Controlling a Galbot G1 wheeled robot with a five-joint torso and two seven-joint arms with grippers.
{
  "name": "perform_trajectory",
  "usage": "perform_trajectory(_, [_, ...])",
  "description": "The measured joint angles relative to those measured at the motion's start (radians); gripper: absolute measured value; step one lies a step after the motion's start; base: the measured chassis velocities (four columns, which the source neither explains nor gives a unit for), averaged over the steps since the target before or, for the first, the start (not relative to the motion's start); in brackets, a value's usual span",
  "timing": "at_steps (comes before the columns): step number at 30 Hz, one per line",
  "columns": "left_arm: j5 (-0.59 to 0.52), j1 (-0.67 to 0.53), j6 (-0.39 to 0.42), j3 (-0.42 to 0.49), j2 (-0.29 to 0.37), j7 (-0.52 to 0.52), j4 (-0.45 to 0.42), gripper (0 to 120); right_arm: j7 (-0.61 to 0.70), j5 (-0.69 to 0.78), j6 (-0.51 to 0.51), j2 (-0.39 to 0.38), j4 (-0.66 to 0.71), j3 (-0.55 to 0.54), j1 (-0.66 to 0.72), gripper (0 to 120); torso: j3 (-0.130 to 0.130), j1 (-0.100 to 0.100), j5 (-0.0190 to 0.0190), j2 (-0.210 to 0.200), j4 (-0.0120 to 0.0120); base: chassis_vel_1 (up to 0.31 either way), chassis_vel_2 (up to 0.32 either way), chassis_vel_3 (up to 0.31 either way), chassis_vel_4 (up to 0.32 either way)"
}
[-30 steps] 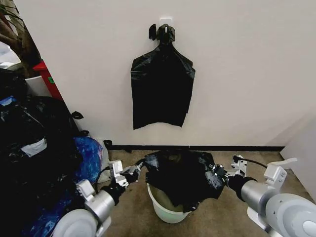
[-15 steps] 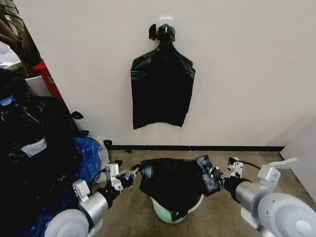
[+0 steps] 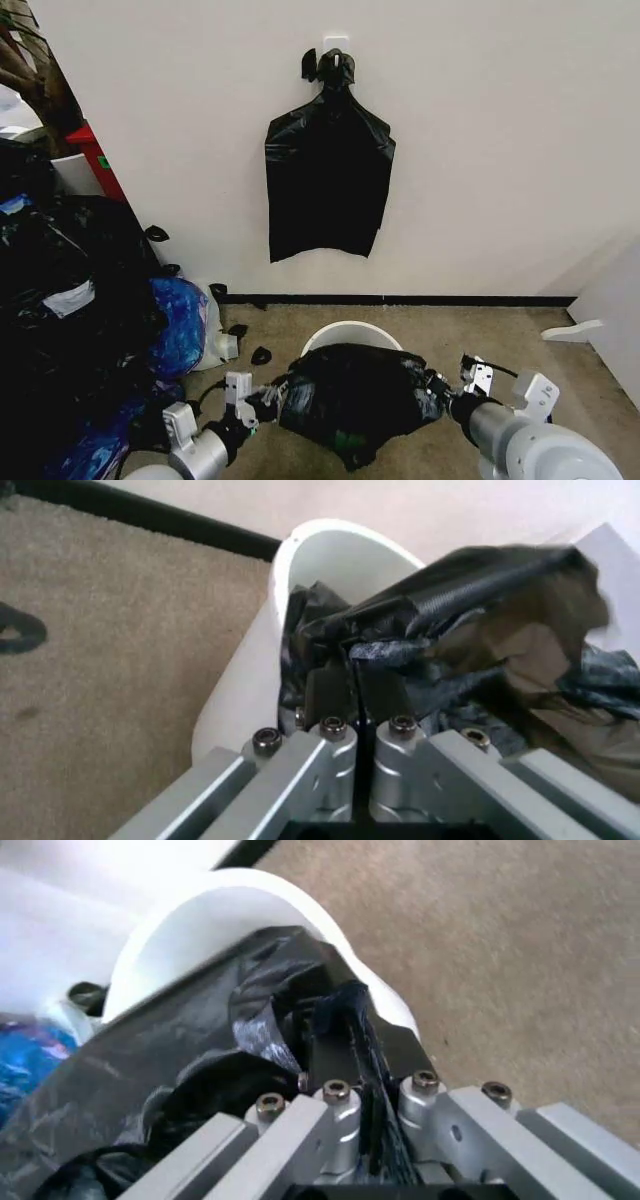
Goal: Place the garbage bag over the trash bin.
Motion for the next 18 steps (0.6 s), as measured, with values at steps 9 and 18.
perform_trajectory(9, [0.04,-0.026,-0.018,0.01,-0.013,-0.008,0.038,0,0.013,0.01,-0.003,0.013,0.0,0.001,0.005,0,0.0,0.0,0.0,0.0,0.0001,0.0,0.0,0.0,0.0])
perform_trajectory(18, [0.058,-0.084,-0.019,0.021,0.001,-0.011,0.086,0,0.016,0.02,-0.005,0.009,0.0,0.004,0.027,0,0.0,0.0,0.0001,0.0,0.0,0.0,0.0,0.0,0.0])
